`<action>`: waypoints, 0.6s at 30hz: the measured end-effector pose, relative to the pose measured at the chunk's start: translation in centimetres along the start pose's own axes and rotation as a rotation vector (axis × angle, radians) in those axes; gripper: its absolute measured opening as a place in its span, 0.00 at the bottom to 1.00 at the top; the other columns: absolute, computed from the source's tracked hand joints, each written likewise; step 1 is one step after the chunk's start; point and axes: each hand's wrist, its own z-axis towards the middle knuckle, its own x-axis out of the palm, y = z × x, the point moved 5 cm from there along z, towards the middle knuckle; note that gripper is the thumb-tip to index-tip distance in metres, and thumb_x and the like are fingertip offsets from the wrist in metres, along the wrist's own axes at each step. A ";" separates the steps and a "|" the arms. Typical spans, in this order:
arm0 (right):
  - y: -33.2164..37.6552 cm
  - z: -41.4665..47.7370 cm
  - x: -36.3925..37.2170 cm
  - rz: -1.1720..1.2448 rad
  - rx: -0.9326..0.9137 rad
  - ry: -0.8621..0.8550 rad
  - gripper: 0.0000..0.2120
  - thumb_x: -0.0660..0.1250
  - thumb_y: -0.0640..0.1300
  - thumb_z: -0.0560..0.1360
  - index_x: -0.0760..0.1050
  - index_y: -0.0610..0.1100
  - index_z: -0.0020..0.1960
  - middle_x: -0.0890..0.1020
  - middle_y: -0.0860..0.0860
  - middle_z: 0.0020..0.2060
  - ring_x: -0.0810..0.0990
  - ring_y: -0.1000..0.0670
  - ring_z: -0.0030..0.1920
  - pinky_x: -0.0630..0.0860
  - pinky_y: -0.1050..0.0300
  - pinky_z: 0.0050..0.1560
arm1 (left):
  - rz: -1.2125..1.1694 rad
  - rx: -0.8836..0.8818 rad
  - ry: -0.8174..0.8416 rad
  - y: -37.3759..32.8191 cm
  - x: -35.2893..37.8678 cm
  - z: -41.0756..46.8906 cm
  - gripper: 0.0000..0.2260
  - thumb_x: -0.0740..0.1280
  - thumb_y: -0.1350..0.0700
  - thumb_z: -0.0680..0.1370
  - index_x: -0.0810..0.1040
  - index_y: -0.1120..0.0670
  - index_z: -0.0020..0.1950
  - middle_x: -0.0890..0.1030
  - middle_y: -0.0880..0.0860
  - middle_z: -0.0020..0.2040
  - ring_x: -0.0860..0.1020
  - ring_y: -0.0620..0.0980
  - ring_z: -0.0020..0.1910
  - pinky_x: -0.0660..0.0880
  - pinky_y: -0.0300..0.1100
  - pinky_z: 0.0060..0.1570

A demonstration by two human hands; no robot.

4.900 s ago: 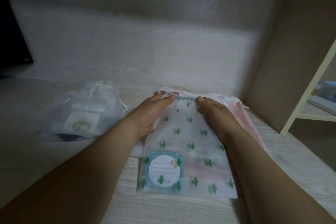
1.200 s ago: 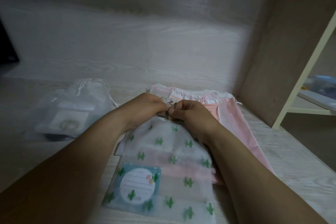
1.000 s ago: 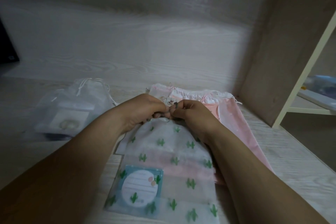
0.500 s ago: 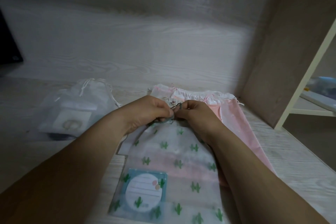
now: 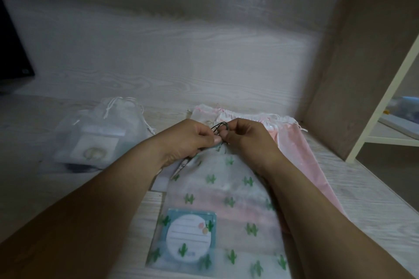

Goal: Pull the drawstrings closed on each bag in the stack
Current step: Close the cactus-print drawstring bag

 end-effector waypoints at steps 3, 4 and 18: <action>-0.1 0.1 -0.1 0.027 -0.010 -0.011 0.05 0.72 0.34 0.77 0.84 0.41 0.45 0.86 0.42 0.41 0.79 0.49 0.39 0.76 0.53 0.46 | -0.014 0.006 -0.010 -0.1 -0.1 0.0 0.12 0.73 0.49 0.79 0.83 0.48 0.35 0.68 0.49 0.28 0.62 0.45 0.27 0.60 0.38 0.28; -0.2 0.1 -0.1 0.047 -0.009 -0.010 0.05 0.72 0.34 0.77 0.85 0.41 0.46 0.86 0.43 0.41 0.80 0.49 0.39 0.77 0.53 0.46 | -0.027 0.011 -0.012 -0.1 -0.1 0.0 0.12 0.73 0.49 0.79 0.83 0.48 0.35 0.68 0.50 0.29 0.63 0.46 0.28 0.60 0.39 0.29; 0.0 0.4 0.2 -0.089 -0.118 0.038 0.05 0.72 0.36 0.79 0.86 0.39 0.46 0.89 0.43 0.44 0.84 0.50 0.43 0.80 0.52 0.50 | 0.149 0.150 -0.120 -0.4 1.0 0.3 0.03 0.69 0.58 0.77 0.79 0.52 0.44 0.73 0.46 0.32 0.69 0.42 0.31 0.65 0.39 0.34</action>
